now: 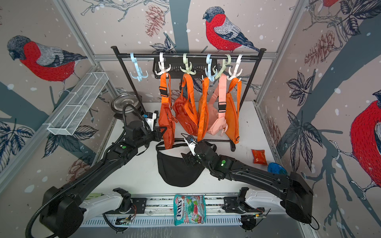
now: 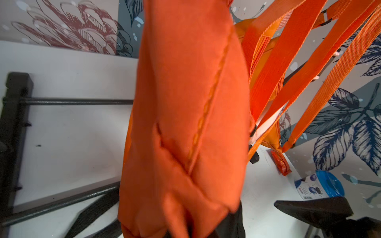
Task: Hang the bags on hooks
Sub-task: Adjust the bag.
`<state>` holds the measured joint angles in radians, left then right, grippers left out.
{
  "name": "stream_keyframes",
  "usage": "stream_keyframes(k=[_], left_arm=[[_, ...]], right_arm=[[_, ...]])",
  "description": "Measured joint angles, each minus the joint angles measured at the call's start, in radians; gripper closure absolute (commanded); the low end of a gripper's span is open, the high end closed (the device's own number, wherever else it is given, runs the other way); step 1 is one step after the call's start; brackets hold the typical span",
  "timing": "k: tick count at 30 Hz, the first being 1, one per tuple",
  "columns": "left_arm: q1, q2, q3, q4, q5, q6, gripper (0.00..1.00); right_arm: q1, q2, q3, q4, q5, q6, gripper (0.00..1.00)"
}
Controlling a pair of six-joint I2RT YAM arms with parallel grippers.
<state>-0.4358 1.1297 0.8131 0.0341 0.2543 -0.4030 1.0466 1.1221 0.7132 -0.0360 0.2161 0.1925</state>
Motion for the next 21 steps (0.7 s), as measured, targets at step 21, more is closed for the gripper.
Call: stream_keyframes(k=[21], left_arm=[[-0.037, 0.187, 0.108, 0.042, -0.07, 0.059, 0.88]], right_arm=[[0.018, 0.006, -0.065, 0.029, -0.052, 0.017, 0.04]])
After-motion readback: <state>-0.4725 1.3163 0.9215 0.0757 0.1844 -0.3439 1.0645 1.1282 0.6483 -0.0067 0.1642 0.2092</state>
